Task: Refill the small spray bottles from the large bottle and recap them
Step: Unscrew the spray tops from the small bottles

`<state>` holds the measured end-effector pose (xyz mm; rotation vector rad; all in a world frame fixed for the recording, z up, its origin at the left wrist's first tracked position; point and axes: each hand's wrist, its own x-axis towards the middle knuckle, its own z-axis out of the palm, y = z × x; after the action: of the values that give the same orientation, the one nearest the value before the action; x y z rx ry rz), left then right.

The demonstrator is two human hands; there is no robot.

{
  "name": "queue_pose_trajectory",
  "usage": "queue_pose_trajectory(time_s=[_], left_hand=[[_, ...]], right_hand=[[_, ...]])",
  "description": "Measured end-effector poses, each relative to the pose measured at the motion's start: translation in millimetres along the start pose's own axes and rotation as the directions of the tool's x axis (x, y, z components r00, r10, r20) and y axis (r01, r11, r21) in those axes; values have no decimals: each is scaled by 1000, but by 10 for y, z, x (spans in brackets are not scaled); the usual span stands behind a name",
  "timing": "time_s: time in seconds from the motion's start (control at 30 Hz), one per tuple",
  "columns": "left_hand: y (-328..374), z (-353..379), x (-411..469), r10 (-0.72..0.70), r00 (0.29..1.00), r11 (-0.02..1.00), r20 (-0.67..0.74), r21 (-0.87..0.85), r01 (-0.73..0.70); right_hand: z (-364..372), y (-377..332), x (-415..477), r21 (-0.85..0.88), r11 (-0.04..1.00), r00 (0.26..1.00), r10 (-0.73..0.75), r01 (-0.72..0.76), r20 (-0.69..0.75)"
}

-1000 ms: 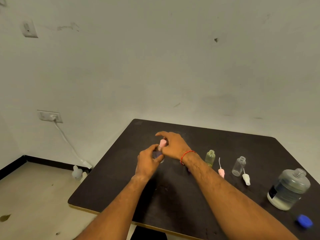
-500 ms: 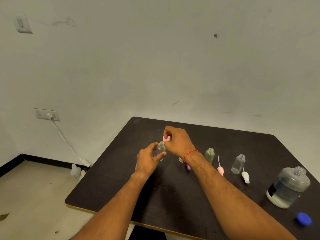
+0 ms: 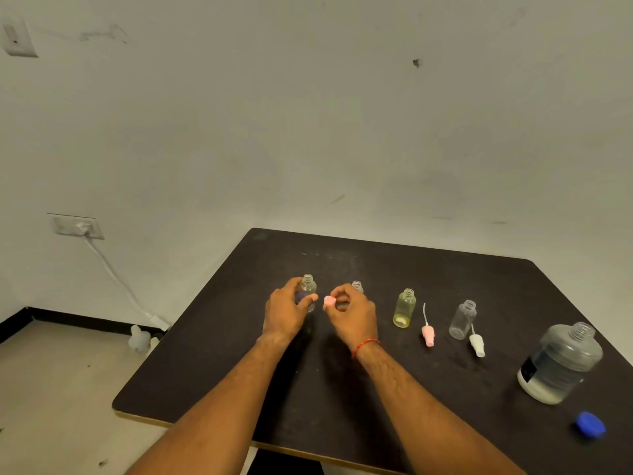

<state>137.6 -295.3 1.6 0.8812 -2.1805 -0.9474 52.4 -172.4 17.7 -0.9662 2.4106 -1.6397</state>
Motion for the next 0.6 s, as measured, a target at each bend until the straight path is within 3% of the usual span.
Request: queue_pose_trajectory(time_s=[0.6], left_hand=[[-130, 59, 27, -29, 998, 999, 46, 18, 29]], right_hand=[[321, 124, 33, -369, 929, 997, -6, 33, 73]])
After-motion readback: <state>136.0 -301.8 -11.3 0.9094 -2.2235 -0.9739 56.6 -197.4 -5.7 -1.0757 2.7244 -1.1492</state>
